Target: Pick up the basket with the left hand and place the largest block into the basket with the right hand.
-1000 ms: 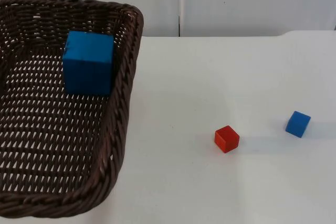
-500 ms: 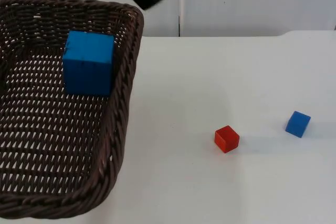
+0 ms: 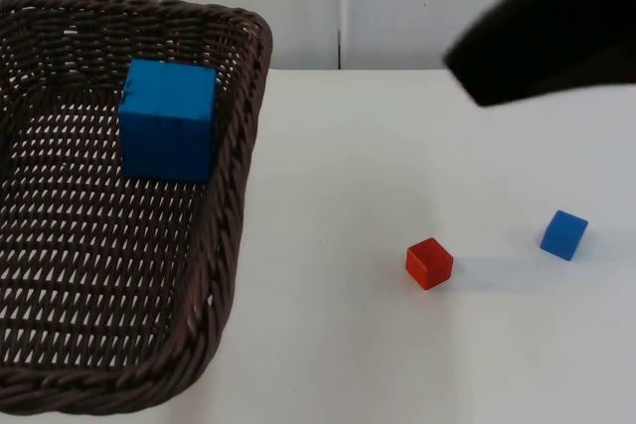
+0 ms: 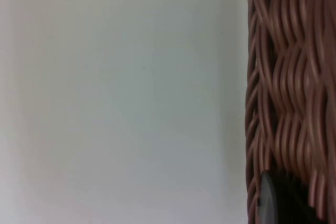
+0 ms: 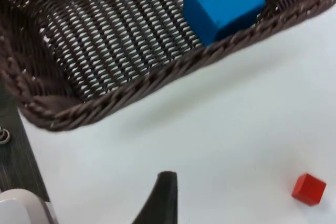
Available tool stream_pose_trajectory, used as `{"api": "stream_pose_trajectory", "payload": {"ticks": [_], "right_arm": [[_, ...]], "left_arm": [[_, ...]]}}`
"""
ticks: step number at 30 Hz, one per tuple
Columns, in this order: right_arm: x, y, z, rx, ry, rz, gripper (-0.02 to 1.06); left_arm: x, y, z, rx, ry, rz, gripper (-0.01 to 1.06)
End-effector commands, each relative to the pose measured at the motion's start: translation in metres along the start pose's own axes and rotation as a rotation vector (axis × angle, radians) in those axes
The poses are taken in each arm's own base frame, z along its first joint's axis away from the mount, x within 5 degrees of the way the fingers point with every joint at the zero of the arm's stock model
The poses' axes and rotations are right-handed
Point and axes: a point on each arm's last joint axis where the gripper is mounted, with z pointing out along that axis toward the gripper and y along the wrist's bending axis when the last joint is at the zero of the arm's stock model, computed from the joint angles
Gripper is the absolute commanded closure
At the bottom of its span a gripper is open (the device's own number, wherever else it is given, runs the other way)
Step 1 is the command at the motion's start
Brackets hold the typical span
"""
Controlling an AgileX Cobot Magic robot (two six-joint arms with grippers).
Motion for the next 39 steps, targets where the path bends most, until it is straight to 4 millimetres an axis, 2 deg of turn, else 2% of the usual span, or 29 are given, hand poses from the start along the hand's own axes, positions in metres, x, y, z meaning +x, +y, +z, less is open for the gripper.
{"api": "stream_pose_trajectory", "payload": {"ticks": [1,3,5,8,14,20,24,28,29,32,34,35,39], "right_arm": [[0.005,0.001,-0.011,0.011,-0.035,0.005,0.23],[0.010,0.003,-0.027,0.021,-0.083,0.000,0.23],[0.010,0.004,-0.030,0.023,-0.092,0.000,0.23],[0.011,0.006,-0.054,0.039,-0.178,-0.005,0.23],[0.017,0.009,-0.076,0.040,-0.211,-0.011,0.23],[0.022,0.012,-0.083,0.031,-0.199,-0.011,0.23],[0.024,0.012,-0.087,0.028,-0.202,-0.009,0.23],[0.024,0.012,-0.087,0.031,-0.201,-0.012,0.23],[0.024,0.012,-0.087,0.031,-0.201,-0.012,0.23],[0.024,0.012,-0.087,0.031,-0.201,-0.012,0.23],[0.024,0.012,-0.087,0.031,-0.201,-0.012,0.23],[0.024,0.012,-0.087,0.031,-0.201,-0.012,0.23],[0.024,0.012,-0.087,0.031,-0.201,-0.012,0.23]], "left_arm": [[-0.001,-0.002,-0.004,0.014,-0.031,-0.012,1.05],[-0.001,-0.002,-0.004,0.014,-0.031,-0.012,1.05],[-0.001,-0.002,-0.004,0.014,-0.031,-0.006,1.05],[-0.002,-0.002,-0.004,0.012,-0.034,0.024,1.05],[-0.006,-0.003,-0.003,0.024,-0.075,0.014,1.05],[-0.013,-0.006,0.006,0.092,-0.100,-0.030,1.05],[-0.019,-0.010,0.021,0.133,-0.091,-0.021,1.05],[-0.026,-0.015,0.051,0.115,-0.080,-0.024,1.05],[-0.026,-0.015,0.051,0.115,-0.080,-0.024,1.05],[-0.030,-0.017,0.078,0.077,-0.075,-0.018,1.05],[-0.031,-0.016,0.094,0.047,-0.074,-0.026,1.05],[-0.031,-0.016,0.094,0.047,-0.074,-0.026,1.05],[-0.030,-0.003,0.129,-0.011,-0.024,-0.049,1.05]]}}
